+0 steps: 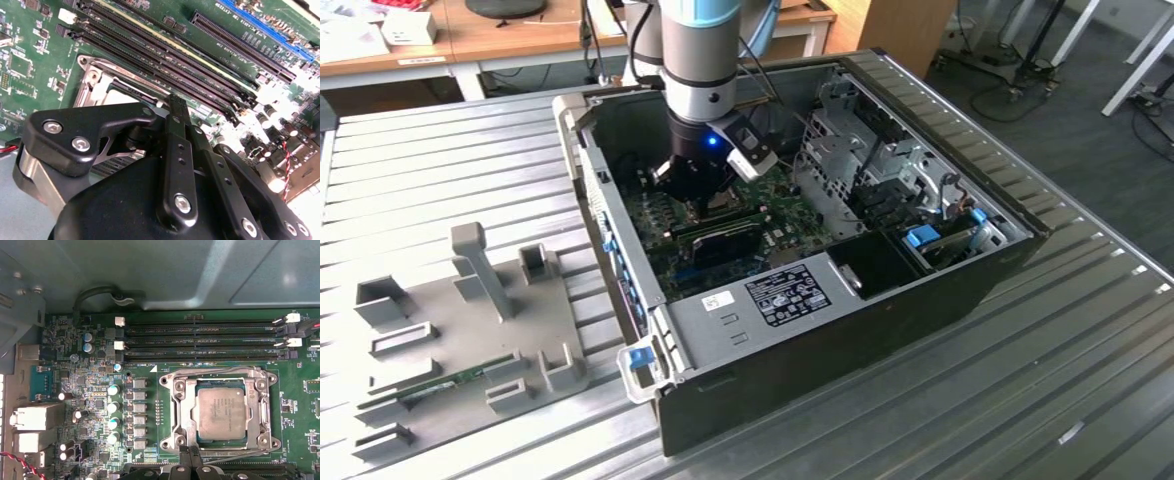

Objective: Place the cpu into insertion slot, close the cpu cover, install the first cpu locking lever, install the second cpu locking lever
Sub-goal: 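Install the second cpu locking lever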

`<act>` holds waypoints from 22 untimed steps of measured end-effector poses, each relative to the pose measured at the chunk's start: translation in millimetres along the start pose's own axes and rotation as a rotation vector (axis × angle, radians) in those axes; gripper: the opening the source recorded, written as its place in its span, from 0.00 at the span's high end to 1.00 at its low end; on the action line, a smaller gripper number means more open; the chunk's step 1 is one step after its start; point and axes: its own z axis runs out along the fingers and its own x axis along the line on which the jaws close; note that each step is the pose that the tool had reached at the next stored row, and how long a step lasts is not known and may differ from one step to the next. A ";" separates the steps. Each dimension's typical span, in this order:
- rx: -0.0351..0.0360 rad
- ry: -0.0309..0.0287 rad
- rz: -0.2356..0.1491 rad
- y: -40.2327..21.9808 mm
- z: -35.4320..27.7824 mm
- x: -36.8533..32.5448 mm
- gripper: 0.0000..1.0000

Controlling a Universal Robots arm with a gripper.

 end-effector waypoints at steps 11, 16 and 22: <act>-0.0008 -0.0003 0.000 -0.6 0.3 1.6 0.89; -0.0084 -0.0025 0.000 -2.1 0.1 3.3 0.89; -0.0266 -0.0091 0.001 -4.8 -0.1 6.5 0.89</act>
